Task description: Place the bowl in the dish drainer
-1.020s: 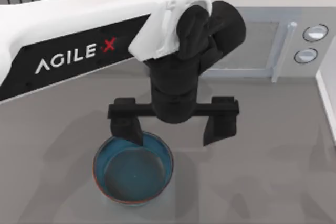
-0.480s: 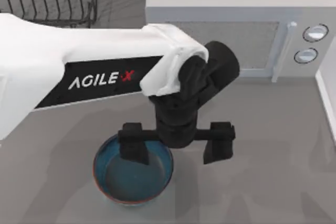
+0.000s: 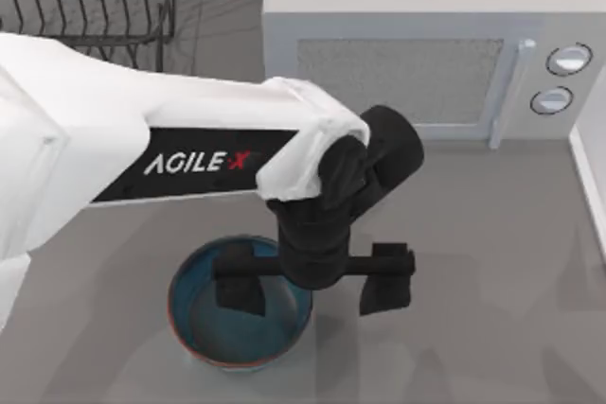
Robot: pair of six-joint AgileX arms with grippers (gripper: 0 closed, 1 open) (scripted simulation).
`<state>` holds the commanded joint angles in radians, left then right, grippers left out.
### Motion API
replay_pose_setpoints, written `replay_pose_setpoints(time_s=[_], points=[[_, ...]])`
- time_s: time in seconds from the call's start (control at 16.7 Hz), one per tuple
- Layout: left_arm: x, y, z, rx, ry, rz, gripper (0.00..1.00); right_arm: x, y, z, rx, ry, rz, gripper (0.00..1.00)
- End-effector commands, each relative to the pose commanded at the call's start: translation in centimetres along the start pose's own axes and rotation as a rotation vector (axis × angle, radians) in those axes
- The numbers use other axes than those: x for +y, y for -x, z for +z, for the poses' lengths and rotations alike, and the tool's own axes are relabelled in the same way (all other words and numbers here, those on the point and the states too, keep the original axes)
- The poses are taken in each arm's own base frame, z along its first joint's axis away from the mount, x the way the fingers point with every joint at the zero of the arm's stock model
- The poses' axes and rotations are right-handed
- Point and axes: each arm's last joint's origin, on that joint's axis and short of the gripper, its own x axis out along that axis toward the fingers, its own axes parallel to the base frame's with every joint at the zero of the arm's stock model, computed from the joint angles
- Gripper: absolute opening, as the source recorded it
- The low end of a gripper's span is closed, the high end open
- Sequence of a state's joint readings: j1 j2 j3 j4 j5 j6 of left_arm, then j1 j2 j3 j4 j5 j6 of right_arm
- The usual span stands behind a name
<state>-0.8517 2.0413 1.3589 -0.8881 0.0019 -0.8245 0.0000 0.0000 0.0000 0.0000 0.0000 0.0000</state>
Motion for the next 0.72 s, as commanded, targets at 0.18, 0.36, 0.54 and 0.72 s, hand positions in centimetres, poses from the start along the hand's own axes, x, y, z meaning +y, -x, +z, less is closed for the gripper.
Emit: replay_pose_setpoints(time_s=[0.18, 0.36, 0.54, 0.72], points=[[0.00, 0.00, 0.00, 0.000, 0.000, 0.000, 0.70, 0.00, 0.00, 0.00, 0.000, 0.000, 0.000, 1.00], [0.00, 0.00, 0.00, 0.000, 0.000, 0.000, 0.47, 0.00, 0.00, 0.00, 0.000, 0.000, 0.000, 1.00], [0.00, 0.00, 0.00, 0.000, 0.000, 0.000, 0.25, 0.00, 0.00, 0.00, 0.000, 0.000, 0.000, 1.00], [0.00, 0.00, 0.00, 0.000, 0.000, 0.000, 0.02, 0.00, 0.00, 0.00, 0.000, 0.000, 0.000, 1.00]])
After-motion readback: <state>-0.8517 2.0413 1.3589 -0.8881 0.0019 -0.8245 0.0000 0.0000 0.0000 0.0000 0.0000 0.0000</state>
